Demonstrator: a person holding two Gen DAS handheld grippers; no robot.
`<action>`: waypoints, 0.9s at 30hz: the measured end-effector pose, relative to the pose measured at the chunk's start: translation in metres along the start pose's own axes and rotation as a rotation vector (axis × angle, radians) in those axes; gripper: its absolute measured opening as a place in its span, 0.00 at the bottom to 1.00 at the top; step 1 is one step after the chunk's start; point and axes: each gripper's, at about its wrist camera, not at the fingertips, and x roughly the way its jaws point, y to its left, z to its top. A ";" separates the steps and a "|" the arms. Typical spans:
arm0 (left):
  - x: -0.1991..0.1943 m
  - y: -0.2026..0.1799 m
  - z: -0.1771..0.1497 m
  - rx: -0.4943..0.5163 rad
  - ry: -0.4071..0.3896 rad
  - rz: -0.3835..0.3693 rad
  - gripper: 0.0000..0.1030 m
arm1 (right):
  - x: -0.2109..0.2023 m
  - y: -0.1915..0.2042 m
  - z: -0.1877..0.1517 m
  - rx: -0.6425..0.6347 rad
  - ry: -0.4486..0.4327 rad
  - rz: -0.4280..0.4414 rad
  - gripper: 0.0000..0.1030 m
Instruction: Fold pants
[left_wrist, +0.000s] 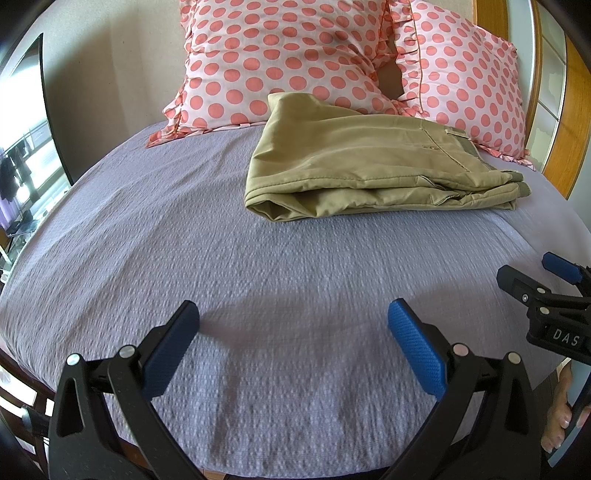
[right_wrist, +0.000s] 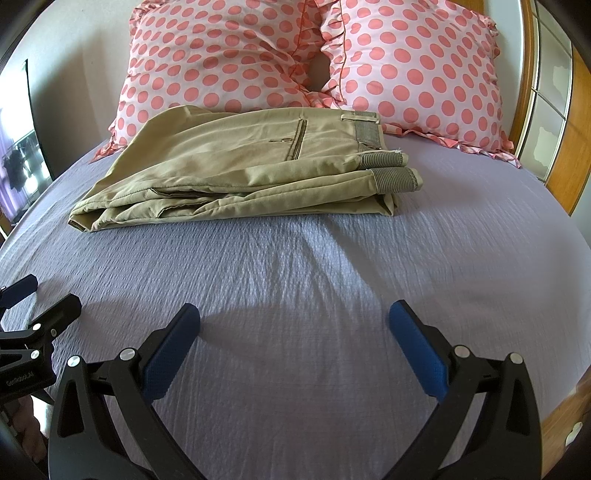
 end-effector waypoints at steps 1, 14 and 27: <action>0.000 0.001 0.000 0.000 0.000 -0.001 0.98 | 0.000 0.000 0.000 0.000 0.000 0.000 0.99; 0.002 0.003 0.001 0.004 0.024 -0.004 0.98 | 0.000 0.000 0.000 0.000 -0.001 -0.001 0.99; 0.001 0.003 0.000 0.008 0.023 -0.008 0.98 | 0.000 -0.001 0.000 0.000 -0.001 0.000 0.99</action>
